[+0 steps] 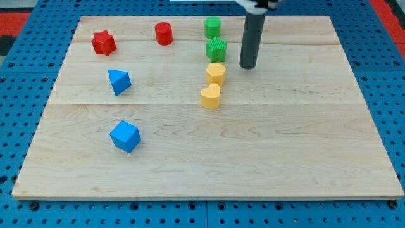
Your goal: Drag the green blocks to the left side
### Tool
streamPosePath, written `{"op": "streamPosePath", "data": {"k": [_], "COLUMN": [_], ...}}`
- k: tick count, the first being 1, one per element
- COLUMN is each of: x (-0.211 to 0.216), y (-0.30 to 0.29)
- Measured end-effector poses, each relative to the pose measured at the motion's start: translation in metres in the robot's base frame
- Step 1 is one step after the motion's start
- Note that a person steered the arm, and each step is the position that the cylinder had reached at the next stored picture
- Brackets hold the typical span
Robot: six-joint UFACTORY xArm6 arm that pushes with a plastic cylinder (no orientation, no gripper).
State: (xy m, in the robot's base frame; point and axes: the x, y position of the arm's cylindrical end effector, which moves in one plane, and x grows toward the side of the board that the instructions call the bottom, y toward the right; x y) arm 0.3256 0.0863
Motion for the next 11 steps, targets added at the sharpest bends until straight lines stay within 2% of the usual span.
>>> {"op": "streamPosePath", "data": {"k": [1,3,4,5,6,7,8,9,11], "x": [-0.048,-0.092,-0.082,-0.049,-0.033,-0.036,-0.067,-0.077,-0.081], "y": [0.0,-0.029,-0.047,-0.026,-0.035,-0.053,-0.075,-0.115,-0.149]}}
